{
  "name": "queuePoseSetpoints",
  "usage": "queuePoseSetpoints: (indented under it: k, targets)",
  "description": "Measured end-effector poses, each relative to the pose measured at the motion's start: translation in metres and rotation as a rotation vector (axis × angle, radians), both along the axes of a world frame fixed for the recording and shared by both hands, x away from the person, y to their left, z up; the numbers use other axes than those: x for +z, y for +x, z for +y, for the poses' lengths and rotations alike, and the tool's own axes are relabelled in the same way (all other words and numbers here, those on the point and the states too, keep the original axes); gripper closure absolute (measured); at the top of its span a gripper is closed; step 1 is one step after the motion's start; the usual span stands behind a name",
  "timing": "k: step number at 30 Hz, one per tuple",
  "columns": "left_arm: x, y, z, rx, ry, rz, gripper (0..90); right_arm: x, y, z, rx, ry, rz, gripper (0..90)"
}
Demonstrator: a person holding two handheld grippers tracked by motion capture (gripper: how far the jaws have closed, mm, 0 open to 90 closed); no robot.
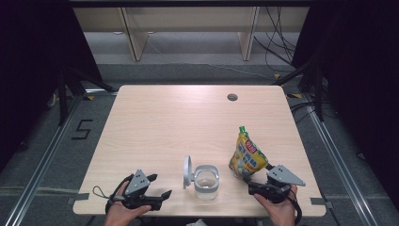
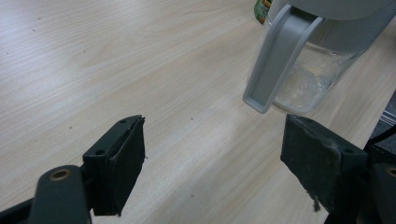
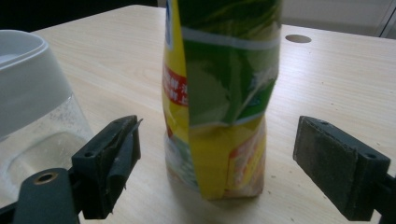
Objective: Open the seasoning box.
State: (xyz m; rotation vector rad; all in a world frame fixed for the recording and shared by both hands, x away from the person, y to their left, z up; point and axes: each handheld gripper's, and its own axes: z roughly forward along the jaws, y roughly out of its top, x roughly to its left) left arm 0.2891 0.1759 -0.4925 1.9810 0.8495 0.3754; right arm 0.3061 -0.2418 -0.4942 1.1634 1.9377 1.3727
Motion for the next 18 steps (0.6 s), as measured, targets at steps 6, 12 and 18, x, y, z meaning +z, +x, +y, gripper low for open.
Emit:
queuePoseSetpoints:
  k: [6,12,18]
  targets:
    - [0.0,0.0,-0.002,0.01,-0.014,0.011,21.1,-0.007,0.011,0.005,-0.021,-0.015,-0.015,16.8]
    - [0.0,-0.001,-0.002,0.01,-0.019,0.008,21.2,-0.008,0.012,0.007,-0.032,-0.002,-0.006,18.8]
    - [0.0,0.0,-0.003,0.005,-0.013,0.006,21.2,-0.011,0.012,0.008,-0.042,-0.005,-0.004,19.0]
